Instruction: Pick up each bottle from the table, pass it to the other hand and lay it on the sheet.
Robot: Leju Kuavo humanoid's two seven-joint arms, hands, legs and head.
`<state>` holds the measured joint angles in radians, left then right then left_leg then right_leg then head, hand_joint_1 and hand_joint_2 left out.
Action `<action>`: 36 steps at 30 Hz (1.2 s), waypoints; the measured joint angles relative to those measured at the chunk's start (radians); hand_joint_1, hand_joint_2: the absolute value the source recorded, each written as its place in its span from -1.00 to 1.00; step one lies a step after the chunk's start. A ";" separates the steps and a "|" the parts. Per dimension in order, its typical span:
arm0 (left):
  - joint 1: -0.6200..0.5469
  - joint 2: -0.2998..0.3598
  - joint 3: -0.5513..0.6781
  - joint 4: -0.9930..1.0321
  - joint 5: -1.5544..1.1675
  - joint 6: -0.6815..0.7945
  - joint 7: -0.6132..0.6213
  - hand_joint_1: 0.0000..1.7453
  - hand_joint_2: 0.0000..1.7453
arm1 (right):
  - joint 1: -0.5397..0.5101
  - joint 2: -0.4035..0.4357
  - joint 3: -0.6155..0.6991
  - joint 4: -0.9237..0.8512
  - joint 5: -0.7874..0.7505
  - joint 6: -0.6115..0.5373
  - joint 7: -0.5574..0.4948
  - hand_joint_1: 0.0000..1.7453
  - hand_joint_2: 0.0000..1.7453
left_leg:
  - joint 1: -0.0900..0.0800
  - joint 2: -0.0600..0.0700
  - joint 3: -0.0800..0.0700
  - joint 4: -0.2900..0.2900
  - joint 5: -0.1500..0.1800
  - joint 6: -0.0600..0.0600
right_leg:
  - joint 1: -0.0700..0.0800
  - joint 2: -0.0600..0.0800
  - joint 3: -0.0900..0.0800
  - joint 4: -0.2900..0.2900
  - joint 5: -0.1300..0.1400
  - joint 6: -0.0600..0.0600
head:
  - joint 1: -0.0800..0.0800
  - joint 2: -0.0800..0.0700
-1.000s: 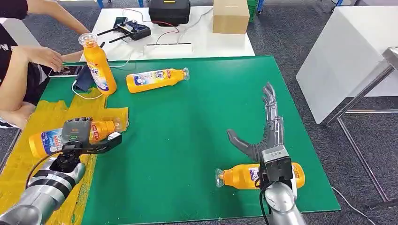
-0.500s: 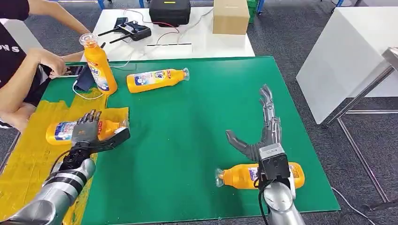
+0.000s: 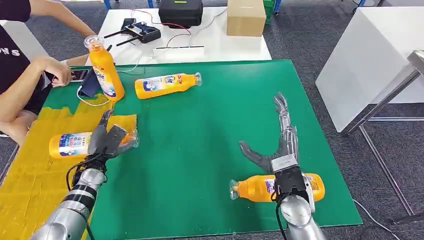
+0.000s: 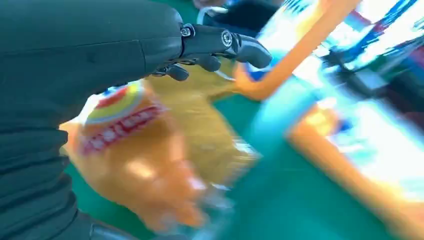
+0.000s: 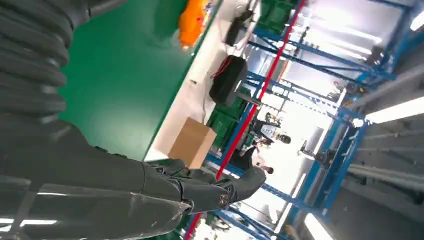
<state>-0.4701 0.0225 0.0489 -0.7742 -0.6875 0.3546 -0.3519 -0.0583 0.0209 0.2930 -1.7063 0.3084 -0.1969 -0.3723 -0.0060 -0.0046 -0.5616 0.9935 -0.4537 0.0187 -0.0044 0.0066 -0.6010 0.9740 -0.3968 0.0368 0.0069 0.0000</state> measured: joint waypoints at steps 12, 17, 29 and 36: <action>0.141 -0.015 0.012 -0.292 0.211 -0.082 -0.064 -1.00 1.00 | 0.004 -0.119 0.079 0.004 0.152 0.048 0.047 -1.00 1.00 | 0.000 -0.001 -0.001 0.000 0.000 0.000 | 0.000 0.000 -0.001 0.000 0.000 0.000 | 0.000 0.000; 0.167 -0.027 0.013 -0.344 0.334 -0.120 -0.118 -1.00 1.00 | 0.011 -0.175 0.102 0.005 0.179 0.138 0.047 -1.00 1.00 | 0.000 -0.001 0.000 0.000 0.000 0.000 | 0.000 0.000 -0.001 0.000 0.000 0.000 | 0.000 0.000; 0.266 -0.061 0.005 -0.485 0.429 -0.125 -0.138 -1.00 1.00 | 0.216 -0.485 0.018 -0.117 0.211 0.247 0.025 -1.00 1.00 | -0.003 -0.002 -0.002 0.000 -0.003 0.004 | -0.003 -0.001 -0.001 -0.001 -0.001 0.001 | -0.001 0.000; 0.291 -0.075 -0.021 -0.523 0.470 -0.142 -0.148 -1.00 1.00 | 0.385 -0.642 -0.150 -0.190 0.141 0.299 0.030 -1.00 1.00 | -0.003 -0.001 -0.001 0.000 -0.003 0.004 | -0.003 -0.001 -0.002 -0.002 -0.001 0.001 | 0.000 0.000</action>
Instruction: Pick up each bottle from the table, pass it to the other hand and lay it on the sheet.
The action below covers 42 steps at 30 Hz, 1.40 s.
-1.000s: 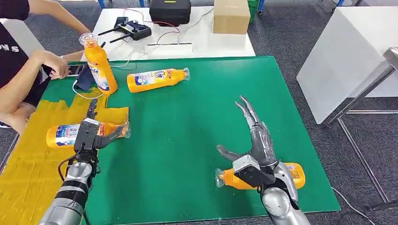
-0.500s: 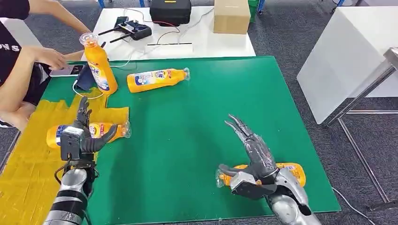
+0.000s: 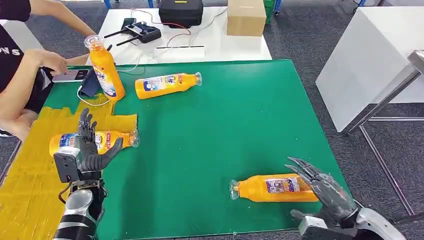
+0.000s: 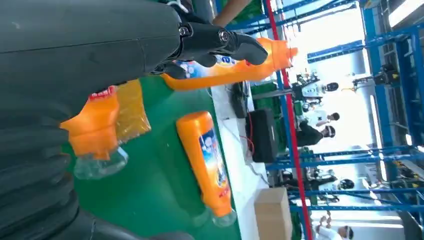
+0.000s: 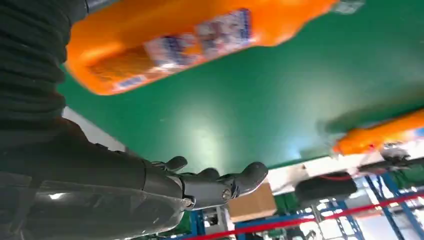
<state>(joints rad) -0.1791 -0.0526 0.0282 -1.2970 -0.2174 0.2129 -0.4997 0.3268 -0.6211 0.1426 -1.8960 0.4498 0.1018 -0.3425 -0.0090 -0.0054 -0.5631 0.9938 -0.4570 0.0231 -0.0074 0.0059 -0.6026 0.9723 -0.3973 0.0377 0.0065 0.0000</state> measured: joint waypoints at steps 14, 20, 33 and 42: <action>0.019 -0.014 -0.037 -0.037 0.021 -0.001 0.008 -1.00 1.00 | 0.093 -0.025 -0.125 -0.024 0.118 -0.022 0.097 -1.00 1.00 | 0.000 0.001 0.001 0.000 0.000 0.000 | 0.000 0.000 0.000 0.000 0.000 0.000 | 0.000 0.000; 0.045 -0.023 -0.053 -0.079 0.030 -0.020 0.024 -1.00 1.00 | 0.095 -0.029 -0.123 0.008 0.281 -0.060 0.231 -1.00 1.00 | 0.000 0.001 0.001 0.000 0.000 0.000 | 0.000 0.000 0.000 0.000 0.000 0.000 | 0.000 0.000; 0.072 -0.032 -0.087 -0.149 0.053 -0.049 0.040 -1.00 1.00 | 0.015 -0.028 -0.012 0.128 0.403 -0.072 0.342 -1.00 1.00 | 0.001 0.001 0.001 0.000 0.000 0.000 | 0.001 0.000 0.000 0.000 0.000 0.000 | 0.000 0.000; 0.078 -0.034 -0.096 -0.169 0.054 -0.050 0.043 -1.00 1.00 | -0.047 0.001 0.053 0.205 0.448 -0.072 0.368 -1.00 1.00 | 0.000 0.000 0.001 0.000 0.000 0.000 | 0.000 0.000 0.001 0.000 0.000 0.000 | 0.000 0.000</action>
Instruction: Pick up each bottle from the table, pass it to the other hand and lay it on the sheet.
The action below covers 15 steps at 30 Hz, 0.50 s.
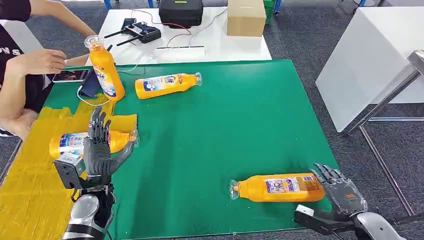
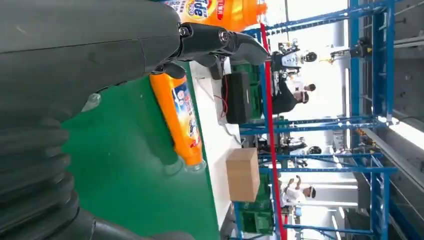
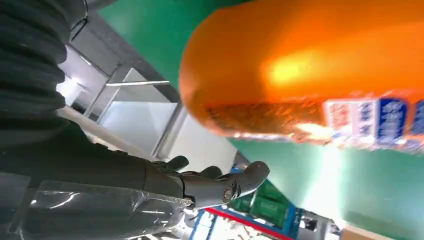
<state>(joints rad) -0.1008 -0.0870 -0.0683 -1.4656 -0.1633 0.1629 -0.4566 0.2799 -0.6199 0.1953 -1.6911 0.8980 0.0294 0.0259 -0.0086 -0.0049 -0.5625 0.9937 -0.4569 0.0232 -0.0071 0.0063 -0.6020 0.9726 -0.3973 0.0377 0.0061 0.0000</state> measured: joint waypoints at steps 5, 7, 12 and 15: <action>0.003 -0.001 -0.004 -0.002 0.002 -0.002 0.001 -1.00 1.00 | -0.027 0.011 0.024 0.029 0.019 0.000 0.007 -1.00 1.00 | 0.000 0.001 0.000 0.000 0.000 0.000 | 0.000 0.000 0.000 0.000 0.000 0.000 | 0.000 0.000; 0.004 -0.001 -0.006 -0.002 0.002 -0.005 0.003 -1.00 1.00 | -0.050 0.022 0.043 0.053 0.037 0.000 0.008 -1.00 1.00 | 0.000 0.001 0.000 0.000 0.000 0.000 | 0.000 0.000 0.000 0.000 0.000 0.000 | 0.000 0.000; 0.004 -0.005 -0.011 -0.002 0.006 -0.010 0.009 -1.00 1.00 | -0.122 0.064 0.096 0.123 0.087 -0.014 0.006 -1.00 1.00 | 0.000 0.001 0.001 0.000 0.000 0.000 | 0.000 0.000 0.000 0.000 0.000 0.000 | 0.000 0.000; 0.004 -0.008 -0.015 -0.002 0.007 -0.013 0.011 -1.00 1.00 | -0.171 0.082 0.128 0.163 0.107 -0.014 -0.004 -1.00 1.00 | 0.000 0.002 0.002 0.000 0.000 0.000 | 0.000 0.001 0.001 0.000 0.000 0.000 | 0.000 0.000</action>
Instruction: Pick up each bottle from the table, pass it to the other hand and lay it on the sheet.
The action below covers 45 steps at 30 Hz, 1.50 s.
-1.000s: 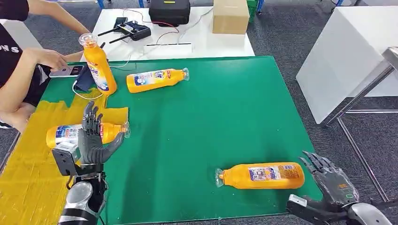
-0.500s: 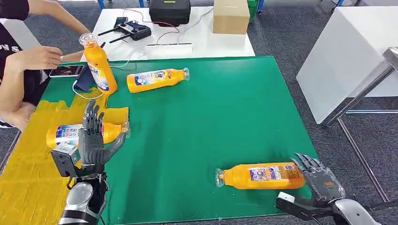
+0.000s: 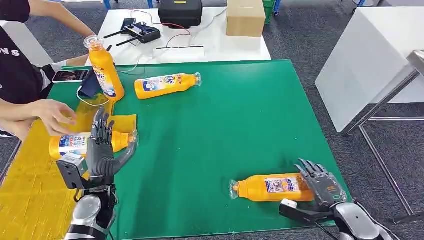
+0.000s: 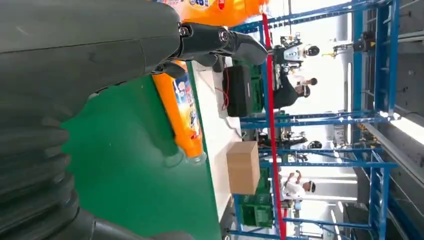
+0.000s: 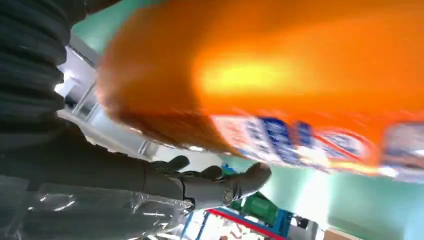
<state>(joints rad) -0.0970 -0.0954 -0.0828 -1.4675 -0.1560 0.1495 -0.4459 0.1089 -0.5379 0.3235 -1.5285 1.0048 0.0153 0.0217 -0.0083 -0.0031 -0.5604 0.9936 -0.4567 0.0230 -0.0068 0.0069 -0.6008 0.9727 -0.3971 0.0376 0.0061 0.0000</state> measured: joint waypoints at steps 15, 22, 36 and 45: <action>-0.010 -0.010 -0.008 0.012 0.021 -0.004 0.005 -1.00 1.00 | -0.145 0.079 0.089 0.147 0.031 0.010 -0.034 0.88 1.00 | 0.000 0.001 0.007 0.000 0.000 0.000 | 0.000 0.001 0.006 0.000 0.000 0.000 | 0.000 0.000; -0.012 -0.012 -0.008 0.019 0.033 -0.003 0.005 -1.00 1.00 | -0.187 0.087 0.118 0.195 0.033 0.010 -0.039 0.88 1.00 | 0.000 0.001 0.008 0.000 0.000 0.000 | 0.000 0.001 0.007 0.000 0.000 0.000 | 0.000 0.000; -0.013 -0.012 -0.008 0.020 0.033 -0.003 0.005 -1.00 1.00 | -0.207 0.088 0.128 0.217 0.032 0.010 -0.040 0.88 1.00 | 0.000 0.000 0.009 0.000 0.000 0.000 | 0.000 0.001 0.008 0.000 0.000 0.000 | 0.000 0.000; -0.013 -0.012 -0.008 0.020 0.033 -0.003 0.005 -1.00 1.00 | -0.209 0.088 0.129 0.220 0.032 0.010 -0.040 0.88 1.00 | 0.000 0.000 0.009 0.000 0.000 0.000 | 0.000 0.001 0.009 0.000 0.000 0.000 | 0.000 0.000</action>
<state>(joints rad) -0.1097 -0.1076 -0.0912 -1.4473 -0.1232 0.1461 -0.4414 -0.1004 -0.4498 0.4520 -1.3081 1.0368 0.0256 -0.0187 -0.0084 -0.0027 -0.5513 0.9936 -0.4567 0.0231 -0.0067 0.0082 -0.5921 0.9724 -0.3970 0.0376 0.0065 0.0000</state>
